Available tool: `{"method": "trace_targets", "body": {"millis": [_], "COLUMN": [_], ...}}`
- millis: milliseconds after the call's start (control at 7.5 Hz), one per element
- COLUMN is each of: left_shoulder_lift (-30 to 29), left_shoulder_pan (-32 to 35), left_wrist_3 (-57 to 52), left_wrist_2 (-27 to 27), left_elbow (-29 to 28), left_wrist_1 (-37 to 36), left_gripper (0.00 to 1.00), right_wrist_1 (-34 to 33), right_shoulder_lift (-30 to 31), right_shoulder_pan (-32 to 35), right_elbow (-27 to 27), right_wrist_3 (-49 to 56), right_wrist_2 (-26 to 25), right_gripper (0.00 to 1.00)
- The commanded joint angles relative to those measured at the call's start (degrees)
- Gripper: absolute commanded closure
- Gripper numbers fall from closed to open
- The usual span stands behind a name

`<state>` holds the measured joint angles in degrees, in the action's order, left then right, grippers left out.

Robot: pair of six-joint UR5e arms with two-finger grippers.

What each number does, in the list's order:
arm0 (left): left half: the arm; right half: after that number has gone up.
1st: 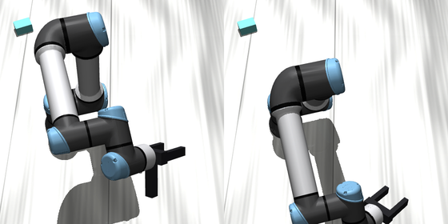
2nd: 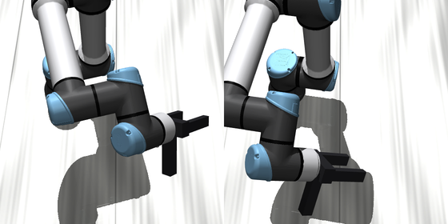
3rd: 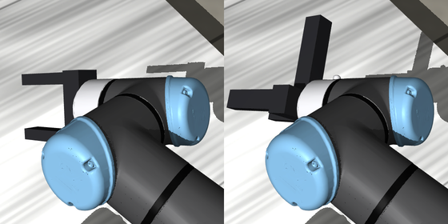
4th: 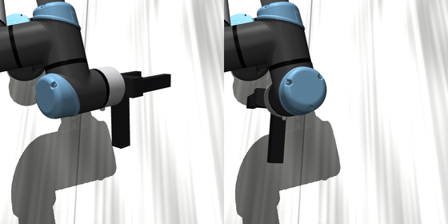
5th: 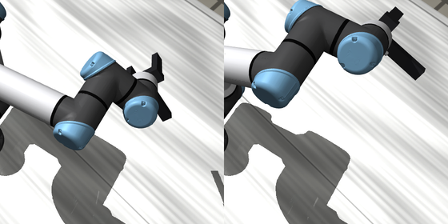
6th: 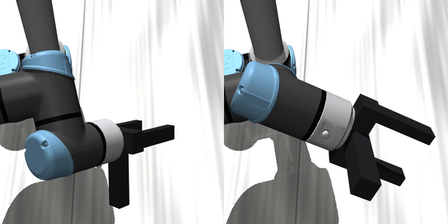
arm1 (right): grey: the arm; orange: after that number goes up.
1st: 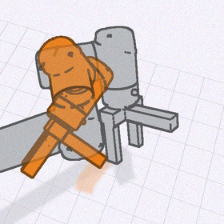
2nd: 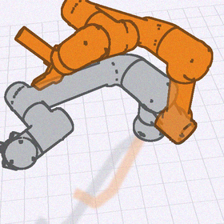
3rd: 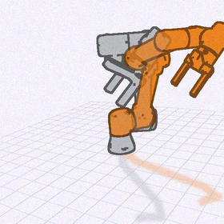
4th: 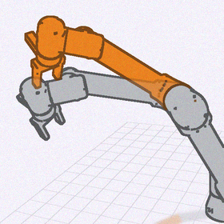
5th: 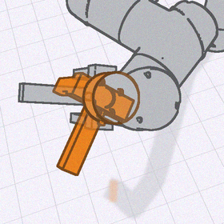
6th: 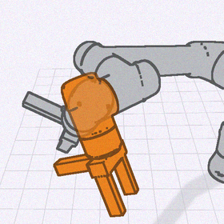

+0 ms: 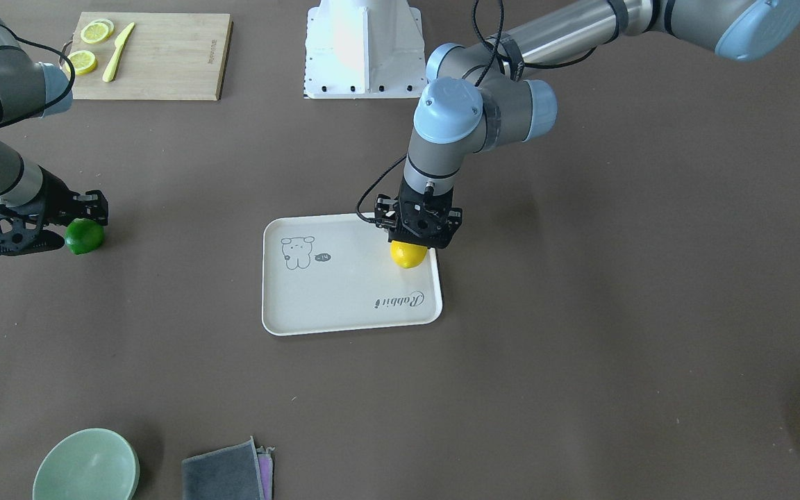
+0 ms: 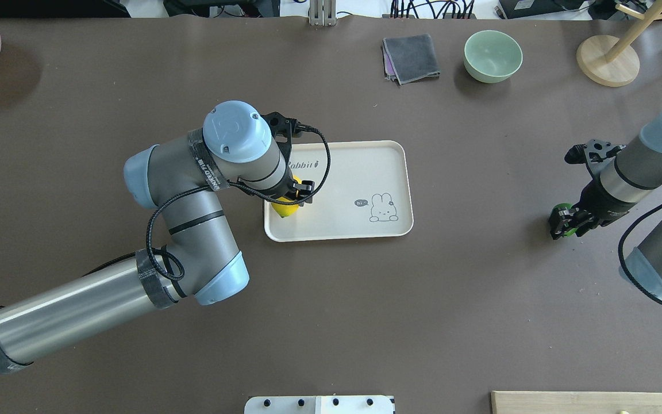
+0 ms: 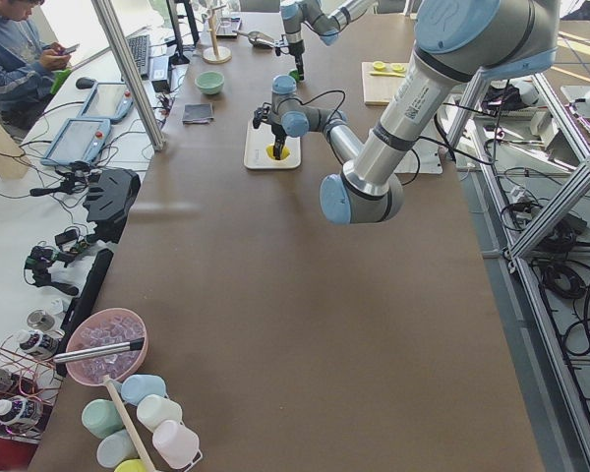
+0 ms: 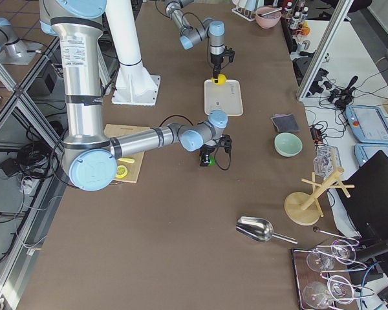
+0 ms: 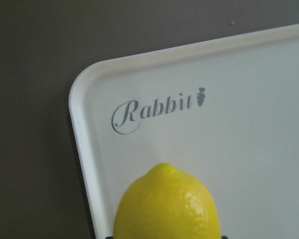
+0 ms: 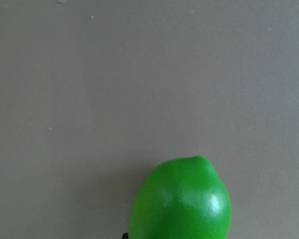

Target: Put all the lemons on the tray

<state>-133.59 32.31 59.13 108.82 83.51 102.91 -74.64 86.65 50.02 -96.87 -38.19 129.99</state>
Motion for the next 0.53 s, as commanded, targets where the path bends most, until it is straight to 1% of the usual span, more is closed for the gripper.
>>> {"method": "trace_targets", "body": {"millis": [0, 133, 267, 400], "left_shoulder_lift": [-1.1, -0.9, 0.8, 4.4], "left_shoulder_pan": [0.2, 1.2, 3.3, 4.7], "left_wrist_3": [0.1, -0.1, -0.8, -1.4], "left_wrist_2": [0.0, 0.2, 0.8, 2.4], "left_elbow": [0.4, 1.6, 4.7, 8.3], "left_wrist_1": [-0.4, -0.5, -0.9, -1.0], "left_gripper": [0.03, 0.03, 0.03, 0.03], "right_wrist_1": [-0.7, -0.9, -3.2, -6.8], "right_shoulder_lift": [-3.3, -5.4, -9.4, -14.0], "right_shoulder_pan": [1.0, 1.4, 1.3, 0.4], "right_elbow": [-0.6, -0.5, -0.5, -0.6], "right_wrist_3": [-0.4, -0.6, -1.4, -4.2], "right_wrist_2": [0.3, 0.3, -0.1, -0.4], "right_gripper": [1.00, 1.00, 1.00, 1.00]}}
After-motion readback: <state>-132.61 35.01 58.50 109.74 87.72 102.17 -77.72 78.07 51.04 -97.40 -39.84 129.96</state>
